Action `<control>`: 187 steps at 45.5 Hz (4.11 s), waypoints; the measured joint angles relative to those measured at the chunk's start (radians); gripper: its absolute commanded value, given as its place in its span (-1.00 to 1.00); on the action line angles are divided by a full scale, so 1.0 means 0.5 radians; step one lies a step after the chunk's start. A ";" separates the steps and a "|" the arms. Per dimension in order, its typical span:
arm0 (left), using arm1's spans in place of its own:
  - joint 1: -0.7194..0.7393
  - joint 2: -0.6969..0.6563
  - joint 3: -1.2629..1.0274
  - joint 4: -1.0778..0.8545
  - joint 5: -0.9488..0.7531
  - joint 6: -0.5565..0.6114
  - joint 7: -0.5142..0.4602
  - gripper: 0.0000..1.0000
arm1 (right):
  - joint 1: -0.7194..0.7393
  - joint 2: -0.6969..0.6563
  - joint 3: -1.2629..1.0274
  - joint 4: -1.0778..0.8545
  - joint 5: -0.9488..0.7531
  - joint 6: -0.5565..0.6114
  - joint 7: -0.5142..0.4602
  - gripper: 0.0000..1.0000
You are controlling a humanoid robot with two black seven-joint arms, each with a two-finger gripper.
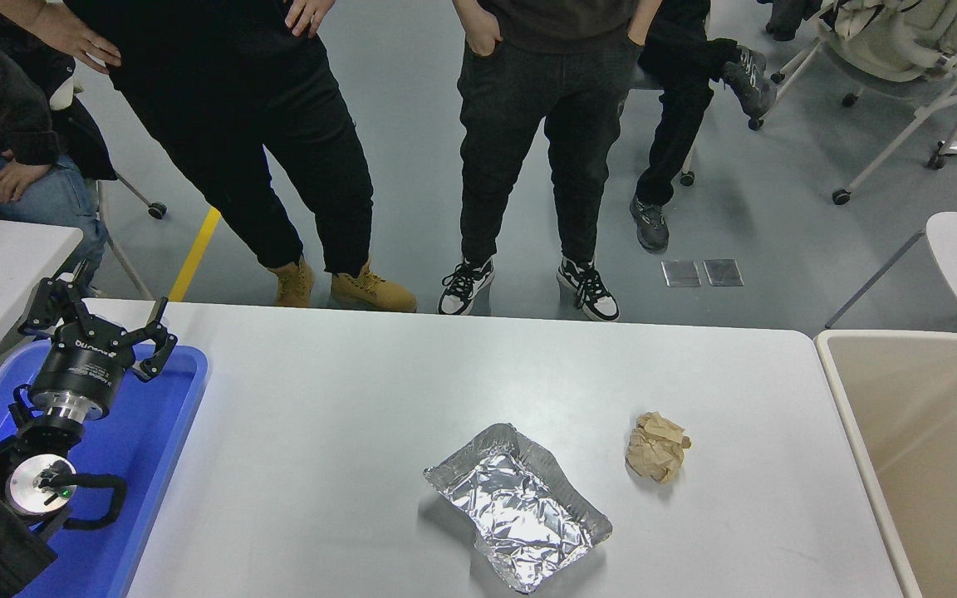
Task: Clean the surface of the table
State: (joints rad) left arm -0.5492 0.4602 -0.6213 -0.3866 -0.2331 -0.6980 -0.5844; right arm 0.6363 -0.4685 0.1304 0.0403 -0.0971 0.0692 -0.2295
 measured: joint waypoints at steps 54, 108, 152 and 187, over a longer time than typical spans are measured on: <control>0.000 0.000 0.000 0.000 0.000 0.000 0.000 1.00 | -0.024 0.069 -0.035 0.007 -0.015 -0.072 0.005 0.95; 0.000 0.000 0.000 0.000 0.000 0.000 0.000 1.00 | 0.776 -0.384 0.409 0.069 0.111 0.302 0.000 0.95; 0.000 0.000 0.000 0.000 0.000 0.000 0.000 1.00 | 0.371 -0.273 1.627 1.062 0.095 0.327 0.570 0.95; 0.000 0.000 0.000 0.000 0.000 0.000 0.000 1.00 | -0.217 0.103 1.952 1.180 0.090 0.473 0.988 0.98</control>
State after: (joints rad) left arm -0.5491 0.4602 -0.6213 -0.3866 -0.2331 -0.6979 -0.5844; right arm 0.5280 -0.4168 1.1063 0.6302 -0.0522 0.3060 0.2644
